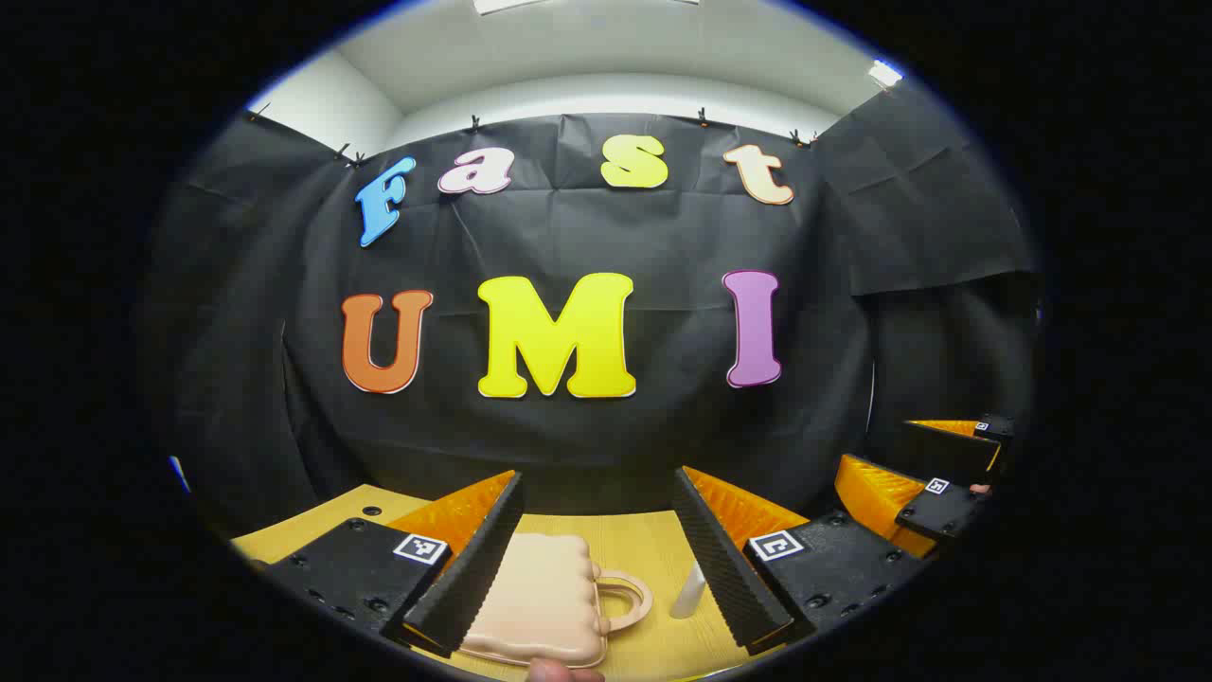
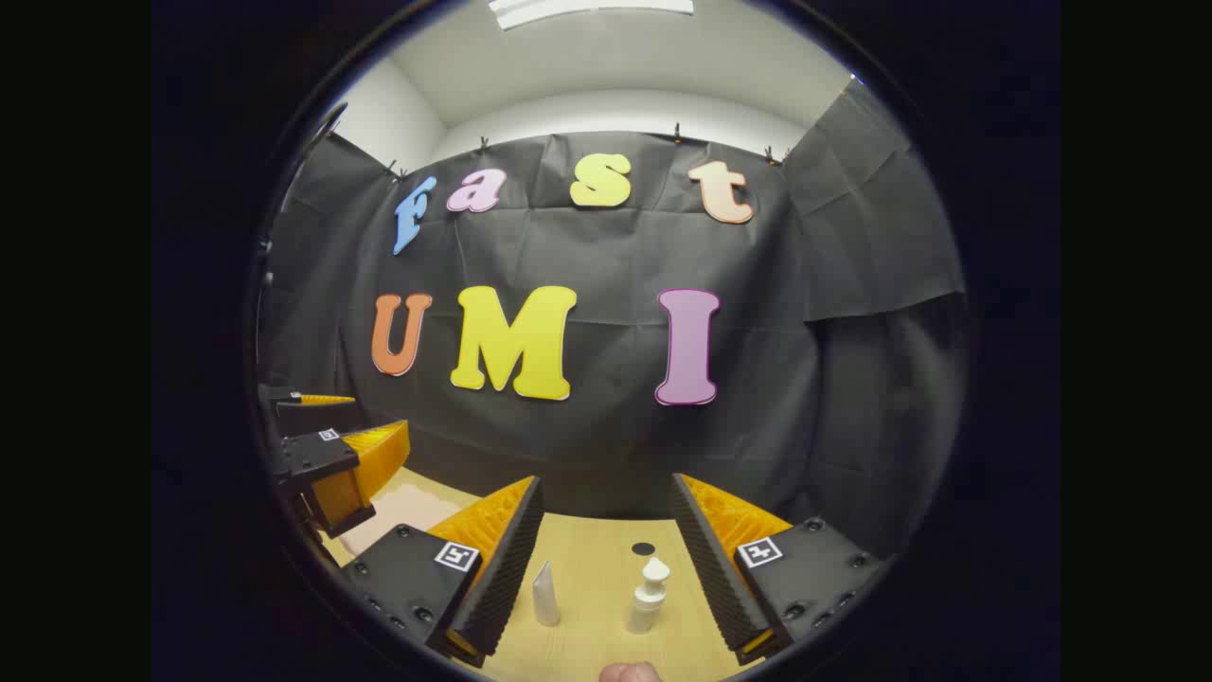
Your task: First open the suitcase, pack the skin care products into it, and then close the suitcase.
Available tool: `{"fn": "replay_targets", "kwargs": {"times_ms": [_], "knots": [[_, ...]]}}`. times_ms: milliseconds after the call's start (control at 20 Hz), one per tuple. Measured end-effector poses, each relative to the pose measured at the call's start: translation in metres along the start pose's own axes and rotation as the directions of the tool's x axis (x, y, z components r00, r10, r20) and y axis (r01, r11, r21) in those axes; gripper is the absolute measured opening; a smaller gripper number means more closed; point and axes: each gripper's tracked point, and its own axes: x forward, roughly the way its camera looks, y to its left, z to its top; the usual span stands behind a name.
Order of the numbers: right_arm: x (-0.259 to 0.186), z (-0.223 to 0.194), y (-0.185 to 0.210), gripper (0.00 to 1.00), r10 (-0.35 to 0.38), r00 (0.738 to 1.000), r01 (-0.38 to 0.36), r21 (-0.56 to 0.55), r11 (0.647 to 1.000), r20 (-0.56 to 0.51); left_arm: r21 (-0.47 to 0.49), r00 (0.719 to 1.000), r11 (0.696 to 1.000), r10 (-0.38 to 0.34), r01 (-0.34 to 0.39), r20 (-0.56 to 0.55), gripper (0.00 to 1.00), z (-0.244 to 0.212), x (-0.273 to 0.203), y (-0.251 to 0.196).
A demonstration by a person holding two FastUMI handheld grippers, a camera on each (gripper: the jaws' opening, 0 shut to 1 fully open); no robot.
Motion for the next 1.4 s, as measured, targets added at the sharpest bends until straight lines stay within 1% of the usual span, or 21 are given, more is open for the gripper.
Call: {"fn": "replay_targets", "kwargs": {"times_ms": [50,200,400,600,850,950,1100,1150,1300,1400], "knots": [[0.0,0.0,0.001,0.8,0.004,1.0,-0.004,-0.002,1.0,0.0,0.002,1.0,1.0,0.006,-0.006,-0.001,0.99,0.0,0.001,0.002],[0.003,0.002,0.004,0.8,0.015,1.0,-0.015,-0.003,1.0,-0.001,0.006,1.0,1.0,0.022,-0.022,-0.004,0.99,0.0,0.003,0.007],[0.004,0.004,0.005,0.8,0.029,1.0,-0.029,-0.005,1.0,0.001,0.013,1.0,1.0,0.024,-0.024,0.0,0.99,0.001,0.004,0.006],[0.006,0.004,0.0,0.8,0.025,1.0,-0.025,0.007,1.0,-0.006,0.021,1.0,1.0,0.019,-0.019,0.002,0.99,0.001,0.006,0.003],[0.008,0.006,-0.002,0.8,0.032,0.999,-0.032,0.007,0.999,-0.005,0.026,1.0,0.999,0.03,-0.03,0.001,0.99,0.002,0.01,0.004],[0.009,0.006,-0.006,0.82,0.023,1.0,-0.023,0.013,1.0,-0.004,0.024,0.999,0.999,0.034,-0.034,0.001,0.99,0.001,0.013,0.004],[0.009,0.009,-0.008,0.79,0.029,1.0,-0.029,-0.003,1.0,0.01,0.01,0.999,0.999,0.033,-0.033,-0.001,0.99,-0.003,0.014,0.001],[0.009,0.007,-0.008,0.8,0.03,1.0,-0.03,0.001,1.0,0.007,0.005,0.999,0.999,0.034,-0.034,-0.002,0.99,-0.003,0.014,0.002],[0.009,0.003,-0.013,0.8,0.022,1.0,-0.022,0.003,1.0,-0.01,0.004,0.999,1.0,0.026,-0.026,-0.019,0.99,-0.013,0.014,0.0],[0.01,-0.007,-0.014,0.8,0.039,0.999,-0.039,-0.009,0.999,-0.035,0.007,0.998,1.0,0.007,-0.006,-0.059,0.99,-0.03,0.015,-0.003]]}}
